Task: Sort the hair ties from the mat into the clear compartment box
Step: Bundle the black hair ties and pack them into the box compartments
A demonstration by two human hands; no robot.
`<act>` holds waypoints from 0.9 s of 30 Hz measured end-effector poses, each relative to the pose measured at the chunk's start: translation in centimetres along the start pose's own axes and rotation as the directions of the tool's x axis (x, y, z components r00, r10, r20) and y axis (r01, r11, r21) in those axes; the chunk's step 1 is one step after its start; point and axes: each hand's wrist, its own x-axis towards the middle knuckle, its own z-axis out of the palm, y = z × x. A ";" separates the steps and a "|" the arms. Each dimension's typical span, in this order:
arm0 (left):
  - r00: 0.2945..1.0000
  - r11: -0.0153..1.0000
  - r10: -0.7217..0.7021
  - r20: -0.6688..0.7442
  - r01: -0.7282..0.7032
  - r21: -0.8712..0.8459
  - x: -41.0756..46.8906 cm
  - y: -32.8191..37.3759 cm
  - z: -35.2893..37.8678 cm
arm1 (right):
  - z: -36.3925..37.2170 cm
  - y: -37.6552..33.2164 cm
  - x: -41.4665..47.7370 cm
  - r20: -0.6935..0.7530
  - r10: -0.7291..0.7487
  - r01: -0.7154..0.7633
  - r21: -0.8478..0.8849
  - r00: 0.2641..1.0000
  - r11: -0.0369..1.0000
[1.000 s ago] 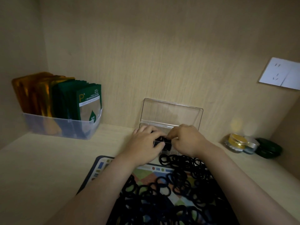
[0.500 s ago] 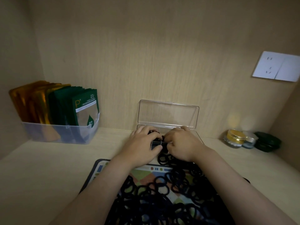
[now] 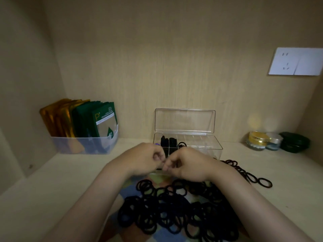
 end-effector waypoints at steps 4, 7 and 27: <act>0.994 0.995 -0.086 0.074 0.089 -0.033 -2.4 -2.1 0.5 | 1.4 -0.7 0.1 0.033 -0.004 0.005 -0.046 0.999 0.999; 0.992 0.995 -0.093 0.082 0.095 -0.015 -3.7 -3.2 0.7 | 2.2 -1.9 0.1 0.003 0.016 -0.016 -0.090 1.000 0.996; 0.994 0.889 -0.108 -0.030 0.083 -0.449 -5.8 -4.5 -0.3 | 1.7 -2.8 -0.3 -0.076 0.088 -0.038 0.500 0.993 0.865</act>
